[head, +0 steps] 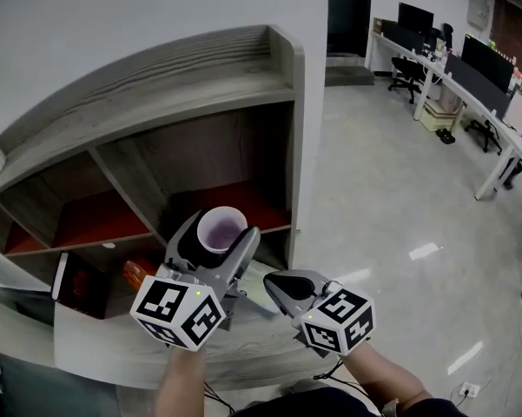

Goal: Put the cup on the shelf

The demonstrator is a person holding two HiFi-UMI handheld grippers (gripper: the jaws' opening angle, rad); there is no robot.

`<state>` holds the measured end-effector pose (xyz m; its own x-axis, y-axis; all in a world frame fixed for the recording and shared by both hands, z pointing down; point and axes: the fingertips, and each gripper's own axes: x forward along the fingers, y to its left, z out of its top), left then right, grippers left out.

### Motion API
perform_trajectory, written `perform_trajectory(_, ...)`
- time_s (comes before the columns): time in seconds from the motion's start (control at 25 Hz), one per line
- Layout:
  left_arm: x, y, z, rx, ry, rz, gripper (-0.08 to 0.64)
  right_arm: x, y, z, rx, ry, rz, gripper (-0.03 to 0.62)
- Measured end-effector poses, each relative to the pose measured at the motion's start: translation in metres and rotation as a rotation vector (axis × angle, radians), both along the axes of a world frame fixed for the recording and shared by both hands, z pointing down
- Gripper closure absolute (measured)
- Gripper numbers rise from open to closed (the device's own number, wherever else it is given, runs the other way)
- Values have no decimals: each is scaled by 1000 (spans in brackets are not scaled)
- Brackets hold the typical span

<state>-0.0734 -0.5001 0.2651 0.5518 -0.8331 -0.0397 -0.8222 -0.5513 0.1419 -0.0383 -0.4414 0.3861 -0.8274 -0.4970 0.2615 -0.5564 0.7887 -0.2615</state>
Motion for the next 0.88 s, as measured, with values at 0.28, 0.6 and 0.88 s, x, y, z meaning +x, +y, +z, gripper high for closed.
perform_trajectory(0.28, -3, -35, 0, -12, 34, -41, 199, 11, -14, 6, -10, 4, -10, 595)
perform_trajectory(0.6, -9, -66, 3, -14, 6, -112, 199, 16, -23, 10, -23, 2, -30, 595)
perform_trajectory(0.88, -5, -81, 20, -39, -78, -113, 192, 18, -25, 15, -35, -4, -36, 595)
